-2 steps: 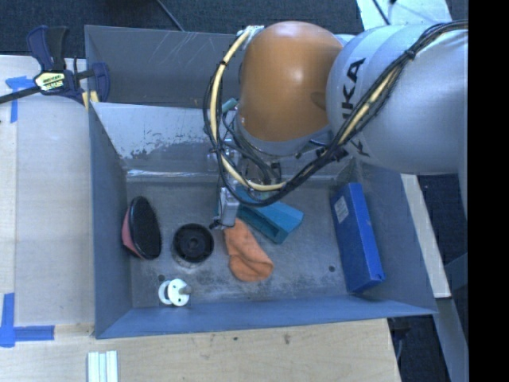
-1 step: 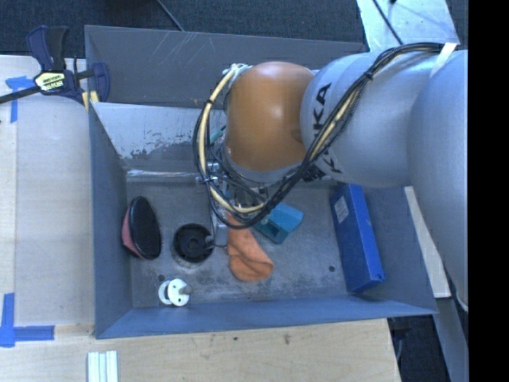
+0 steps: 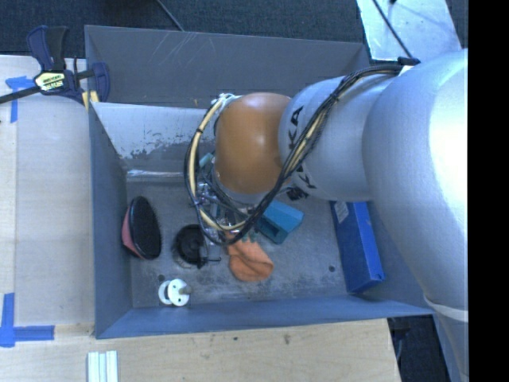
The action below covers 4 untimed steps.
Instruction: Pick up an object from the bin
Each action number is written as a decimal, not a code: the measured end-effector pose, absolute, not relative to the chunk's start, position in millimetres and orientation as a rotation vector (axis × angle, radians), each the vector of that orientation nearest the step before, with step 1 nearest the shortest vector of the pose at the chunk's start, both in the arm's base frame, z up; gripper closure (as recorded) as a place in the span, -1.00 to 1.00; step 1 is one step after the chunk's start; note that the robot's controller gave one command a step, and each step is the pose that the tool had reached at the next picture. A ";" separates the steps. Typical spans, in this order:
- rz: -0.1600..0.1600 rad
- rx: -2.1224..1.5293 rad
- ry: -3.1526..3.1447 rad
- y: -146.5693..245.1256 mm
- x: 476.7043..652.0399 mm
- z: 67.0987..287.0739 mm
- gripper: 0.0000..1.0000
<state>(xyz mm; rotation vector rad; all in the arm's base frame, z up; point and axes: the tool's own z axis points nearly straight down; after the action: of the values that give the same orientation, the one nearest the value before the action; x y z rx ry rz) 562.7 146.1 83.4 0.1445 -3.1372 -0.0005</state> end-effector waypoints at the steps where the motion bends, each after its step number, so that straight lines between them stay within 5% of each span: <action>1: -0.002 0.079 -3.144 151.2 566.3 98.7 -1.00; 2: -0.001 0.155 -3.140 152.7 557.0 83.5 -1.00; 3: -0.001 0.030 -3.138 158.0 558.7 74.4 1.00; 4: -0.001 0.030 -3.138 158.0 558.7 74.4 1.00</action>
Offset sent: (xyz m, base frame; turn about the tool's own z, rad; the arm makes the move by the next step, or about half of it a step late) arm -0.0118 0.0078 -0.0134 -0.0335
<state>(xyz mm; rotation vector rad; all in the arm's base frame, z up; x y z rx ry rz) 558.7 158.0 74.4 0.0297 -3.1380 -0.0010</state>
